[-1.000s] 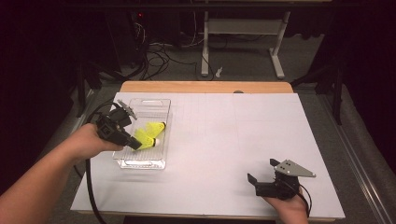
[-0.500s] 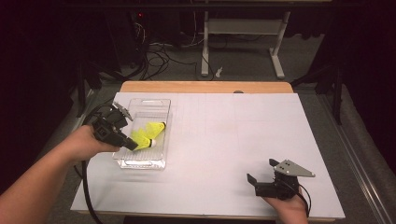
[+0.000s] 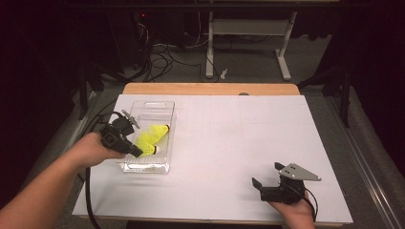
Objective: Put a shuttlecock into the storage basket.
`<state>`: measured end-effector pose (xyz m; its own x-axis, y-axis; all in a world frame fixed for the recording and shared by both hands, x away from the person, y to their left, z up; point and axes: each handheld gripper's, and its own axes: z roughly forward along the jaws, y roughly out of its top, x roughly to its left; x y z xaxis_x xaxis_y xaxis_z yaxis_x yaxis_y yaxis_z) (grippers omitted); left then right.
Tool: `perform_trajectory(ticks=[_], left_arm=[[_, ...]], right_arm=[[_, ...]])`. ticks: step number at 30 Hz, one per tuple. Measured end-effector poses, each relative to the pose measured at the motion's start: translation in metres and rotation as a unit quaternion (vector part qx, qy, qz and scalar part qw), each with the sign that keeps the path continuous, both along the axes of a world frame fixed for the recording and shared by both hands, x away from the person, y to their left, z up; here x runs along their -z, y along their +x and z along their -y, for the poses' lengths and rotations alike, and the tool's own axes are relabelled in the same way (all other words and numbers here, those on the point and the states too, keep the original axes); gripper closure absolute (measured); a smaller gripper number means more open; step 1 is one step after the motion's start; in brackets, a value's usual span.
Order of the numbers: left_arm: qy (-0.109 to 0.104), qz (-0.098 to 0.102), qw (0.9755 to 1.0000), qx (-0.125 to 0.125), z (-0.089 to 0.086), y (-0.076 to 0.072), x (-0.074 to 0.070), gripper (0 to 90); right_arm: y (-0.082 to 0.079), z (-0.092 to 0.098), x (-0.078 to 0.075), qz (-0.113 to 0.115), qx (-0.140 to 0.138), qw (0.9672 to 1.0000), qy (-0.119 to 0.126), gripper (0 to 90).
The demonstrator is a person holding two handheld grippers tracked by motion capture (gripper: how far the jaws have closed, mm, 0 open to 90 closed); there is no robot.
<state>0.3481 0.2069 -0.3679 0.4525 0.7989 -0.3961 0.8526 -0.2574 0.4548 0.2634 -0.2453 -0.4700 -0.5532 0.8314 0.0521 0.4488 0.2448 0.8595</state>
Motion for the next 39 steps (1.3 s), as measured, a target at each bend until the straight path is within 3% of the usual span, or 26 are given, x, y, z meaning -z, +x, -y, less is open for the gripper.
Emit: perform_trajectory(ticks=[19, 24, 39], left_arm=[[0.009, -0.02, 0.9998, 0.005, 0.013, 0.006, 0.027, 88.8], [0.01, -0.028, 0.9996, -0.003, 0.011, 0.008, 0.035, 88.7], [0.006, -0.04, 0.9991, -0.014, 0.003, 0.009, 0.043, 87.5]], right_arm=[[0.0, 0.001, 0.0, 0.0, -0.001, 1.0, -0.002, 1.1], [0.0, 0.001, 0.0, 0.0, -0.002, 1.0, -0.002, 1.1], [0.0, 0.0, 0.001, -0.002, -0.002, 1.0, -0.004, 1.1]])
